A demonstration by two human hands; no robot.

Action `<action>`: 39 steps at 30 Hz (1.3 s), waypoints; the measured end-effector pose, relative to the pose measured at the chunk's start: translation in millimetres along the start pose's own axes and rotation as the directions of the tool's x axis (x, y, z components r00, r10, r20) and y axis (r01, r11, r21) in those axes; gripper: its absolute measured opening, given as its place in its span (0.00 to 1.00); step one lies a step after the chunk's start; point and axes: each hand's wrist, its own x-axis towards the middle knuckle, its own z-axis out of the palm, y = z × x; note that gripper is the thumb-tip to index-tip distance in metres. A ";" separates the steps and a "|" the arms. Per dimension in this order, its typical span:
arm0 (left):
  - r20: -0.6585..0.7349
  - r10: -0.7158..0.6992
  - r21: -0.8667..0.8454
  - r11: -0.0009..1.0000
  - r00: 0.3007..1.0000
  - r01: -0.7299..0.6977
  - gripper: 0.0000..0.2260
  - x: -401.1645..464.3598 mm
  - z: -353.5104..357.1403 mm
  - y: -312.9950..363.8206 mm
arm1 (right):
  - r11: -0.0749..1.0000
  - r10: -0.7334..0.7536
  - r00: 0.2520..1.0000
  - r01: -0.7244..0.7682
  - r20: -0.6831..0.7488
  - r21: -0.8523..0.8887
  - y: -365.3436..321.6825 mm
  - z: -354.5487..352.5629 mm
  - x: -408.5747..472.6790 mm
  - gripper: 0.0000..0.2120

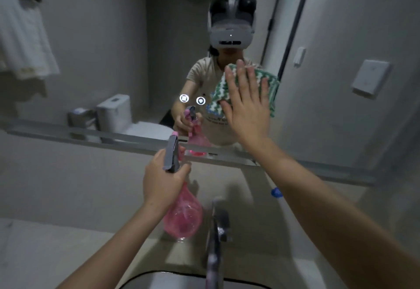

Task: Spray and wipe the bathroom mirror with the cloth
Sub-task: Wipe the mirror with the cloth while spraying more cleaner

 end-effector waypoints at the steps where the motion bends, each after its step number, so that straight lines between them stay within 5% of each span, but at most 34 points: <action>1: 0.000 -0.007 -0.015 1.000 1.000 0.007 0.06 2.2 -7.4 -4.3 | 1.000 -0.011 1.000 0.011 -0.010 0.010 -10.1 1.6 4.9 0.30; 7: -0.030 0.028 0.022 0.999 0.999 -0.027 0.15 13.6 -27.2 -12.8 | 0.998 -0.067 0.989 0.068 -0.128 -0.002 -22.0 10.4 16.1 0.26; 12: -0.028 0.025 0.051 0.998 0.999 -0.024 0.06 16.0 -12.1 -9.1 | 0.973 -0.230 0.967 0.228 -0.114 -0.025 4.4 8.9 11.4 0.25; 16: 0.015 0.016 0.037 0.999 1.000 -0.017 0.08 3.5 9.5 -2.0 | 0.979 -0.203 0.972 0.197 -0.120 -0.054 43.1 0.8 -7.1 0.24; 20: 0.026 0.045 0.043 0.998 0.999 -0.046 0.26 -6.7 30.3 7.8 | 0.979 -0.198 0.977 0.194 -0.080 -0.056 79.5 -6.8 -26.4 0.24; 26: 0.014 0.028 0.048 0.998 1.000 -0.029 0.05 -12.8 39.1 12.4 | 0.992 -0.122 0.987 0.121 -0.101 -0.020 71.7 -3.4 -30.8 0.24; 33: -0.027 0.100 0.129 0.987 0.995 -0.095 0.14 -7.2 3.3 8.1 | 0.991 0.130 0.969 -0.134 -0.208 -0.007 25.7 14.3 -29.3 0.24; 39: -0.068 0.112 0.160 0.982 0.991 -0.100 0.08 3.7 -32.8 -10.3 | 0.991 0.127 0.970 -0.130 -0.207 -0.002 -27.8 24.8 -12.5 0.25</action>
